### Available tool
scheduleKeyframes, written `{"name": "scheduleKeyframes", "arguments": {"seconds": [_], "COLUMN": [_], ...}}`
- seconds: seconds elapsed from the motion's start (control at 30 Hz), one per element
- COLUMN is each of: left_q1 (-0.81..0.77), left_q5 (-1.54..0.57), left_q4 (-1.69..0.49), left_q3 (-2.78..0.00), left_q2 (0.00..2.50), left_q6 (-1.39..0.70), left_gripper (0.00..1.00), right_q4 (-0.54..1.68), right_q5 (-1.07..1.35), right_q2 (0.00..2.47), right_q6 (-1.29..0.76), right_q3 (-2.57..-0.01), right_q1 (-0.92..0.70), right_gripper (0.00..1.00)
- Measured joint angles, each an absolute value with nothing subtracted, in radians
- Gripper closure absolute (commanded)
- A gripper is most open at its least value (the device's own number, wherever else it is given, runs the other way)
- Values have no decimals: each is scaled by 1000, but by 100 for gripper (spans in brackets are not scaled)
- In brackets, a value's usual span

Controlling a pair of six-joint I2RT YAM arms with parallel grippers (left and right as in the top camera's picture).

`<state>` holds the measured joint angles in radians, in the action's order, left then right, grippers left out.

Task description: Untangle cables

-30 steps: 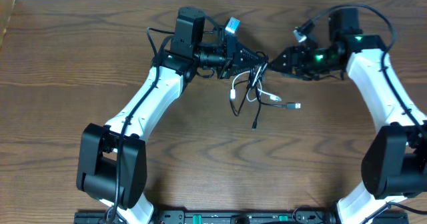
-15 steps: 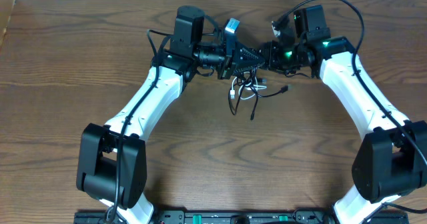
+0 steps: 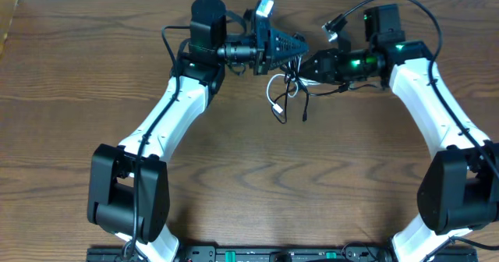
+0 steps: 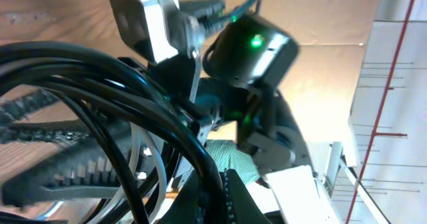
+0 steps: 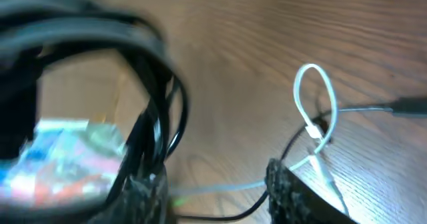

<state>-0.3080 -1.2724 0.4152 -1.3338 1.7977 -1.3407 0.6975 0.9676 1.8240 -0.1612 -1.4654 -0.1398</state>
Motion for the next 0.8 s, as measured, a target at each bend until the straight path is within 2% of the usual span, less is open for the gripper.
{"name": "scheduleKeyframes", "arguments": {"seconds": [0.1, 0.33, 0.6, 0.73, 0.77, 0.8], "left_q1": [-295, -289, -289, -289, -289, -289], "left_q5": [-1261, -1228, -1224, -1224, -1224, -1224], "left_q4": [451, 453, 453, 453, 453, 453], "left_q3": [-1334, -1334, -1334, -1334, -1334, -1334], "left_q2": [1798, 1798, 1798, 1798, 1798, 1798], "left_q6": [-1389, -1438, -1444, -1444, -1444, -1444], "left_gripper": [93, 93, 92, 93, 92, 92], "right_q4": [698, 716, 819, 823, 823, 821], "right_q5": [1082, 1190, 1097, 1031, 1004, 979], "right_q2": [1824, 1824, 1824, 1824, 1824, 1824], "right_q6": [-73, 22, 97, 122, 125, 130], "right_q3": [-1465, -1465, -1465, -1465, -1465, -1465], "right_q1": [-103, -40, -66, -119, -136, -150], "right_gripper": [45, 46, 47, 51, 54, 62]}}
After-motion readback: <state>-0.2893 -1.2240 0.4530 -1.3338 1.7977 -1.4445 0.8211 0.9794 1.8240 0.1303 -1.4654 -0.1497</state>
